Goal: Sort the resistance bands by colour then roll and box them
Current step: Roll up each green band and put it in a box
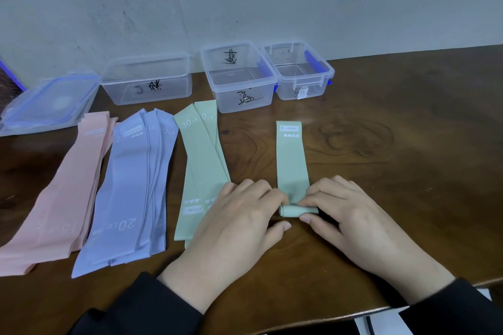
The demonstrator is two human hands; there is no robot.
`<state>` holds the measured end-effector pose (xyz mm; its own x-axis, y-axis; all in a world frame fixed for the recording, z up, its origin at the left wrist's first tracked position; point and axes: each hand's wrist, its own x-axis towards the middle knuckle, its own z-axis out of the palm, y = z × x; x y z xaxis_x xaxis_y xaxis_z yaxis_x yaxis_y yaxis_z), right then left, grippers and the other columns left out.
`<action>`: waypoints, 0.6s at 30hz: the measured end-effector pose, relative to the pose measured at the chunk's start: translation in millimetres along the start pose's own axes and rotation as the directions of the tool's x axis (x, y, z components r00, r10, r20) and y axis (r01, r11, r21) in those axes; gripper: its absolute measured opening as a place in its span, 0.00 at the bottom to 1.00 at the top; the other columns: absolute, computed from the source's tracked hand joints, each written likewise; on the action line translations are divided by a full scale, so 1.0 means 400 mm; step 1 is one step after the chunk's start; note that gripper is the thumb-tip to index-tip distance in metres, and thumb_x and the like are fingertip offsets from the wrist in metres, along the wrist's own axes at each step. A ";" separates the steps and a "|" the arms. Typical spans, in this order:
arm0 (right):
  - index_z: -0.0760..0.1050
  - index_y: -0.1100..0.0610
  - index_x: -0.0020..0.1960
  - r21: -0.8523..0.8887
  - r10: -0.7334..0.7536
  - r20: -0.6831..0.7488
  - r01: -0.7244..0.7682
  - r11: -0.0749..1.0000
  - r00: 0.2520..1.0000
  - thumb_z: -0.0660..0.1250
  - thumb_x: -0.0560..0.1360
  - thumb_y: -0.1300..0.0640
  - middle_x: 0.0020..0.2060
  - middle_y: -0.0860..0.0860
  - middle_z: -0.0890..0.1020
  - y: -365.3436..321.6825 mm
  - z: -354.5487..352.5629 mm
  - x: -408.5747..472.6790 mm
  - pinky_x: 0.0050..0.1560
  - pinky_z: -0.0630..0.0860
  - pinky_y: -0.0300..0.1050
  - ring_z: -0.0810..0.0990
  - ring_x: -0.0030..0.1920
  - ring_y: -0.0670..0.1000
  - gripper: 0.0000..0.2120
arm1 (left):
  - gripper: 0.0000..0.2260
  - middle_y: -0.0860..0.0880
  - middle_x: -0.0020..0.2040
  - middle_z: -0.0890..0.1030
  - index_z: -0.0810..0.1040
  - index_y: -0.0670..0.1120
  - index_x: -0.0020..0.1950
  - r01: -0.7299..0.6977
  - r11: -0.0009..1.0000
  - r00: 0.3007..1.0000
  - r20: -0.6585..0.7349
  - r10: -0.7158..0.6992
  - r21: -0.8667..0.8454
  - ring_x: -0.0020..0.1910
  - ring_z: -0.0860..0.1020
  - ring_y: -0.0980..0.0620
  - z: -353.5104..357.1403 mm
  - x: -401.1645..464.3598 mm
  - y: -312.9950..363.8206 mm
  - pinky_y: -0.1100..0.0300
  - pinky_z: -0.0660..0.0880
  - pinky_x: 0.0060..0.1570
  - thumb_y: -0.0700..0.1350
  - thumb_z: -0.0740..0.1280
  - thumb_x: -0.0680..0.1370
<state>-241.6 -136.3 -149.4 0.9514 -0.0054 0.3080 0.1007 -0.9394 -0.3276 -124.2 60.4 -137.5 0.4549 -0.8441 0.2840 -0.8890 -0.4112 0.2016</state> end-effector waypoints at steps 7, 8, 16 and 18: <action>0.79 0.45 0.62 0.008 0.009 0.007 -0.009 1.000 1.000 0.62 0.80 0.40 0.53 0.37 0.77 -0.001 0.001 -0.001 0.51 0.75 0.46 0.74 0.53 0.41 0.17 | 0.11 0.58 0.49 0.76 0.79 0.54 0.57 0.008 1.000 1.000 -0.013 -0.008 -0.001 0.48 0.72 0.57 0.002 0.000 -0.001 0.56 0.73 0.51 0.54 0.58 0.82; 0.79 0.45 0.61 0.016 0.015 0.008 -0.015 1.000 1.000 0.63 0.79 0.39 0.53 0.36 0.77 -0.001 0.000 0.000 0.52 0.76 0.46 0.74 0.53 0.41 0.16 | 0.12 0.58 0.49 0.76 0.79 0.54 0.56 0.008 1.000 1.000 -0.015 -0.008 -0.001 0.47 0.72 0.57 0.003 0.000 0.000 0.56 0.73 0.51 0.54 0.58 0.82; 0.81 0.45 0.60 -0.017 0.004 0.006 -0.004 1.000 1.000 0.60 0.82 0.42 0.52 0.36 0.77 -0.003 0.001 0.001 0.51 0.74 0.44 0.73 0.53 0.41 0.15 | 0.12 0.58 0.49 0.76 0.79 0.55 0.58 0.004 1.000 1.000 -0.014 -0.004 -0.008 0.48 0.72 0.56 0.005 0.000 -0.005 0.55 0.74 0.50 0.57 0.61 0.79; 0.81 0.45 0.62 -0.016 0.008 0.008 -0.008 1.000 1.000 0.58 0.82 0.41 0.52 0.37 0.76 -0.003 0.002 0.001 0.51 0.73 0.43 0.73 0.53 0.41 0.17 | 0.13 0.58 0.49 0.76 0.80 0.54 0.58 0.003 1.000 1.000 -0.011 -0.003 0.002 0.48 0.72 0.56 0.005 0.000 -0.005 0.55 0.74 0.50 0.56 0.59 0.80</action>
<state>-241.2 -135.0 -149.6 0.9545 -0.0099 0.2982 0.0888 -0.9448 -0.3153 -122.5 60.7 -139.8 0.4583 -0.8391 0.2932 -0.8876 -0.4147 0.2004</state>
